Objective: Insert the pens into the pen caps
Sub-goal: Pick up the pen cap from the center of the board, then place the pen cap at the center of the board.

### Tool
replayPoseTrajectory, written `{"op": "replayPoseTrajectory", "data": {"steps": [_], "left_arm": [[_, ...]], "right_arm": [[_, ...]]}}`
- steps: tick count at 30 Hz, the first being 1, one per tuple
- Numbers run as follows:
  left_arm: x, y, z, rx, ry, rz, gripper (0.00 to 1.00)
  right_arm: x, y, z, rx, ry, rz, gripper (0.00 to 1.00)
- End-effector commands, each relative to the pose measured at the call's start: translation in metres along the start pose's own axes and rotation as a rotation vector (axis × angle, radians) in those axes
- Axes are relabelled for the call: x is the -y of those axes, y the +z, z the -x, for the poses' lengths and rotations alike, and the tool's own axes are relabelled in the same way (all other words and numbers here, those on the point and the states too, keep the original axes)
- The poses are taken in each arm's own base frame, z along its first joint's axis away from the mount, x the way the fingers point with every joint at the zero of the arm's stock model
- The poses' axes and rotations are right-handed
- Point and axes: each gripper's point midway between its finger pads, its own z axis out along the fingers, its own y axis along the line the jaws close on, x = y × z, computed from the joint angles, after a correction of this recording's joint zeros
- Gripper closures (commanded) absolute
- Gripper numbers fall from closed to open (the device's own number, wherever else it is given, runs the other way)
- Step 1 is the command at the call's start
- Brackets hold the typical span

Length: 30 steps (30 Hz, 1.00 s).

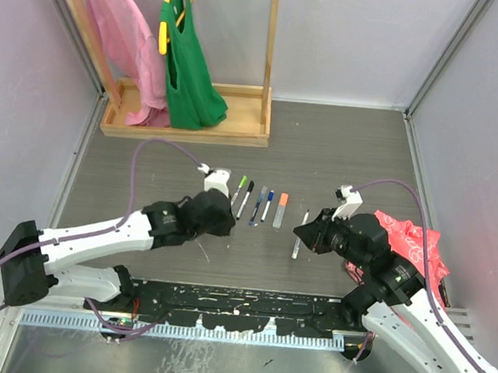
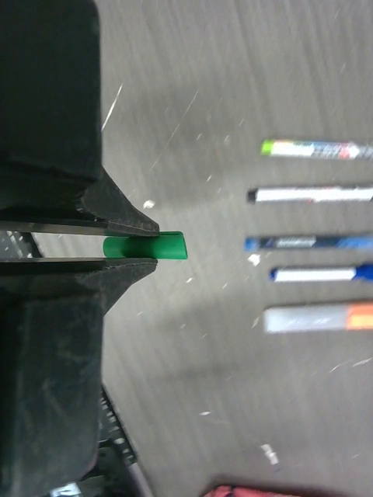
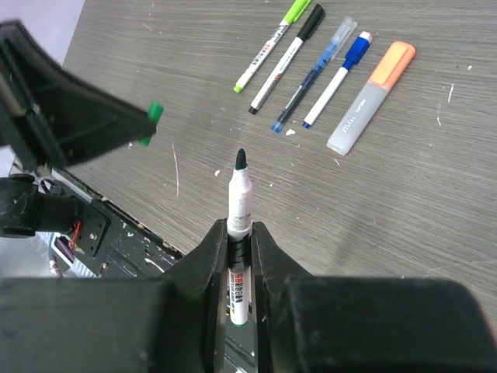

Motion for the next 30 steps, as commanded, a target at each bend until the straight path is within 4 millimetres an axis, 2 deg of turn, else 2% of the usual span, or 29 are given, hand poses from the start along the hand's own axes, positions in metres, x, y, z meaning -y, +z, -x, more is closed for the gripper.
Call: {"op": "replayPoseTrajectory", "data": {"steps": [1,4,7,12,19,26,30], "left_arm": [[0.018,-0.006,-0.021,0.016,0.008,0.011,1.00],[0.036,-0.005,-0.039,-0.002,0.054,0.000,1.00],[0.045,0.009,-0.065,-0.048,0.107,0.027,1.00],[0.055,0.029,-0.090,-0.108,0.155,0.061,1.00],[0.050,0.049,-0.111,-0.156,0.203,0.127,0.96],[0.042,0.060,-0.126,-0.197,0.228,0.181,0.91],[0.042,0.062,-0.130,-0.202,0.224,0.185,0.83]], "right_arm": [[-0.002,-0.011,0.011,0.040,-0.015,-0.005,1.00],[-0.003,-0.016,0.007,0.033,-0.010,0.005,1.00],[-0.003,-0.019,0.006,0.043,-0.002,0.018,1.00],[-0.001,-0.021,0.003,0.048,0.006,0.017,1.00],[0.000,-0.023,0.001,0.049,0.011,0.014,1.00],[0.002,-0.022,0.001,0.052,0.012,0.005,1.00],[0.002,-0.022,0.002,0.055,0.014,0.004,1.00]]}}
